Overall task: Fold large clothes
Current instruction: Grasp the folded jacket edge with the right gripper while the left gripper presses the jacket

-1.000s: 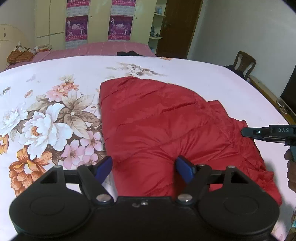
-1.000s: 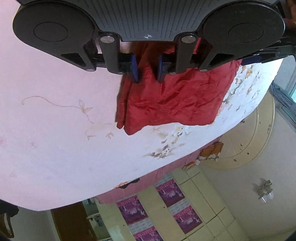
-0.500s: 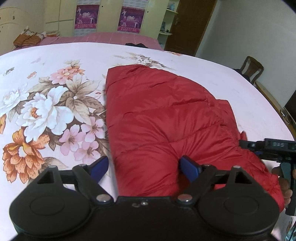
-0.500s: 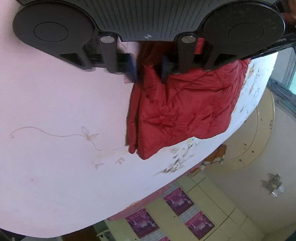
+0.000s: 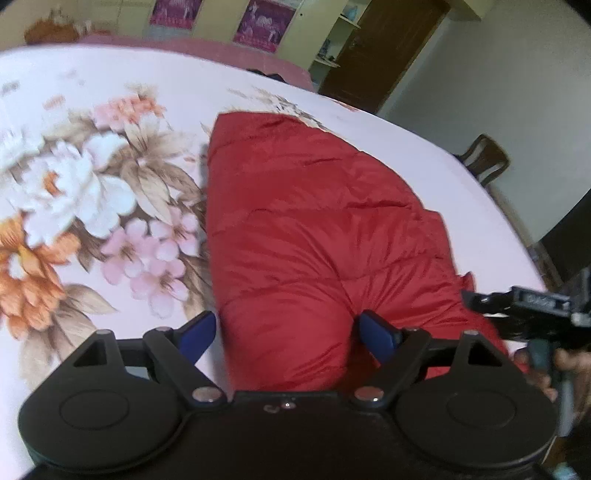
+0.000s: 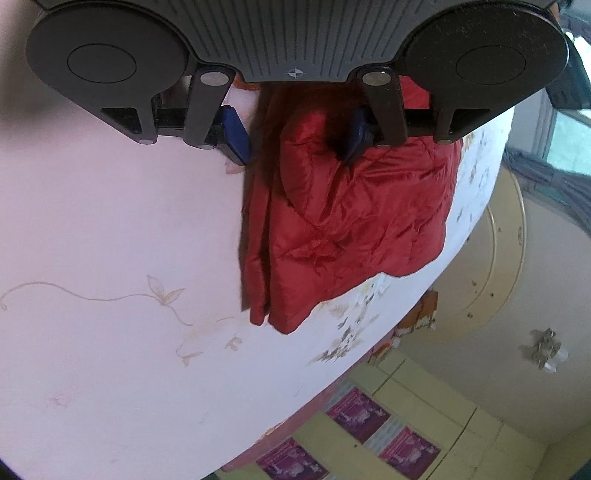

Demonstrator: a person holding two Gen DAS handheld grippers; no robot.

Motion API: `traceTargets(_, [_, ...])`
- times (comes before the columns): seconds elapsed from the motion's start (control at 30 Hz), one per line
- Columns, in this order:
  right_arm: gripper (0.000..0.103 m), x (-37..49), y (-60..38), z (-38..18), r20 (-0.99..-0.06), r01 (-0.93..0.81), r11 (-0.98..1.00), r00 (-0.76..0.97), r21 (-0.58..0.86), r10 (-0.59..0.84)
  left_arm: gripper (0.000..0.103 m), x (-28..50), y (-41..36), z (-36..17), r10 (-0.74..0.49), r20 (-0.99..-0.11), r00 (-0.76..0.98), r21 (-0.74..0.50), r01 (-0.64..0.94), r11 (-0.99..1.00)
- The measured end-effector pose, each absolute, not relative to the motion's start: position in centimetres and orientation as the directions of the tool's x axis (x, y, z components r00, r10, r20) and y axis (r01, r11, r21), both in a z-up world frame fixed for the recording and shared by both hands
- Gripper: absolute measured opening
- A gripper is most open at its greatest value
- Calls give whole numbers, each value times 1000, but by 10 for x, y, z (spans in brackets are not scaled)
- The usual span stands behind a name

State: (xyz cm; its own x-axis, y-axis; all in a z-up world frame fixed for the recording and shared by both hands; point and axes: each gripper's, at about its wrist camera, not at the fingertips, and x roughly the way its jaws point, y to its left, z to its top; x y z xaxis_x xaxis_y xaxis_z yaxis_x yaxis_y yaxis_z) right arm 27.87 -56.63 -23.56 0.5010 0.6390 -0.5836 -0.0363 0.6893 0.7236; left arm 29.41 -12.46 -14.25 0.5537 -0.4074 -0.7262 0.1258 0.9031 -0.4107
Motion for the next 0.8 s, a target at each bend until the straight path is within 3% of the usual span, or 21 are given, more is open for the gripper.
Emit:
traceTargets(0.17, [54, 289, -555, -238, -564, -53, 672, 498, 738, 659, 83, 303, -122, -151, -471, -703, 532, -495, 108, 862])
traceTargets(0.27, [35, 287, -552, -241, -544, -71, 660, 504, 748, 671, 78, 300, -127, -149, -472, -695, 543, -491, 122, 863])
traceTargets(0.43, [22, 278, -553, -231, -529, -95, 669, 535, 737, 659, 68, 291, -136, -137, -441, -697, 566, -442, 146, 885])
traceTargets(0.8, [20, 259, -535, -195, -492, -166, 688, 583, 707, 646, 61, 275, -133, -102, -406, -678, 613, -375, 186, 908])
